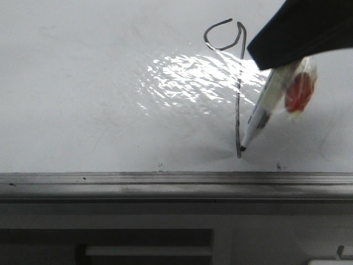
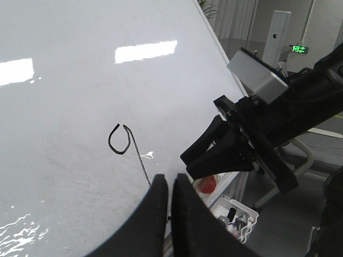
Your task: Write number 9 on whiteboard
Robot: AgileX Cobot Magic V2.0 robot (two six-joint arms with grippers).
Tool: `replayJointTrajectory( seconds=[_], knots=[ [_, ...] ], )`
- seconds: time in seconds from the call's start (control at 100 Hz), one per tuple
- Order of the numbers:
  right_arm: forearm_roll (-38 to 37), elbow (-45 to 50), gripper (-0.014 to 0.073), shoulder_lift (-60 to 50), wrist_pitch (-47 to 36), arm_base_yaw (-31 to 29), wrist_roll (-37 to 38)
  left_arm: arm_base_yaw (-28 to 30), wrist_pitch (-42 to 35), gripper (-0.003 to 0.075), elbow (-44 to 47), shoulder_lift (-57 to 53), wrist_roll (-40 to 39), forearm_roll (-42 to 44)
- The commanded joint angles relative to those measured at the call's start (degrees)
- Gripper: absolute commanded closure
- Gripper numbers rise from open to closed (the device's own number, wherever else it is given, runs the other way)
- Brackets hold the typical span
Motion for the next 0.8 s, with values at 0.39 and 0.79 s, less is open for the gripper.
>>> replayJointTrajectory(
  seconds=[0.39, 0.79],
  knots=[
    [-0.5, -8.3, 0.0662, -5.7, 6.4, 16.2, -4.6, -0.2, 8.8, 0.035, -3.3, 17.7, -0.5, -0.9],
    [3.9, -8.3, 0.0662, -5.6, 4.5, 21.3, -12.9, -0.2, 17.5, 0.0335, -11.3, 30.9, 15.1, -0.9]
  ],
)
